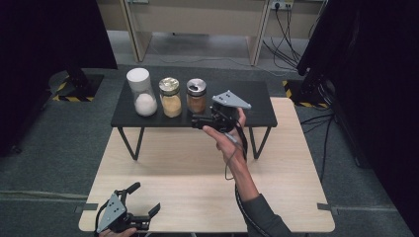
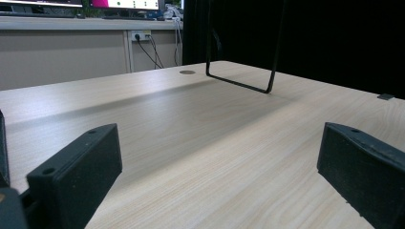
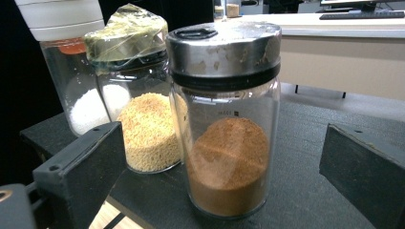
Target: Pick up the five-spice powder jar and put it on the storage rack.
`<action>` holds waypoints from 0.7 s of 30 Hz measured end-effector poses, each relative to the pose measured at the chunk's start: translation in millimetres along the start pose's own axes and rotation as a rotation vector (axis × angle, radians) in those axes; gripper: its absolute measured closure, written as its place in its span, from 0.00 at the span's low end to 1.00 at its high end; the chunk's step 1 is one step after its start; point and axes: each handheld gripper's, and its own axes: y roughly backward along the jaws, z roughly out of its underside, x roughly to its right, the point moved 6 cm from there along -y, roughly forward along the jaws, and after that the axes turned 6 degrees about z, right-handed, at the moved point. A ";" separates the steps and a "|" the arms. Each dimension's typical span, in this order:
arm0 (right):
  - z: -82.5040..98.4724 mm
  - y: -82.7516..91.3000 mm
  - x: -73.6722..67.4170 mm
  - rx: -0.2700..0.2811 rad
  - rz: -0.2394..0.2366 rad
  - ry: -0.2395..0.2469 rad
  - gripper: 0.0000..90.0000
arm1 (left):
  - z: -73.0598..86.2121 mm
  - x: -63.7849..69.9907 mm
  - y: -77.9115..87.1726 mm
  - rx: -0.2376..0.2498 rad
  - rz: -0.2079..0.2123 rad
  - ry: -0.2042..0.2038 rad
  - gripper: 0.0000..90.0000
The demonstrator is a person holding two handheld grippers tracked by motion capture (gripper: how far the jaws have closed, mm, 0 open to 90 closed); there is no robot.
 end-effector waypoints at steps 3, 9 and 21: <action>1.5 3.6 -0.6 0.010 -0.006 0.001 0.02 | 0.1 0.2 0.0 -0.001 0.001 -0.001 0.01; 5.8 11.0 -2.2 0.027 -0.019 -0.004 0.02 | 0.1 0.0 0.0 0.000 0.000 0.000 0.01; 14.4 24.8 -9.2 0.053 -0.058 -0.004 0.02 | 0.3 0.3 -0.2 -0.001 0.000 -0.001 0.01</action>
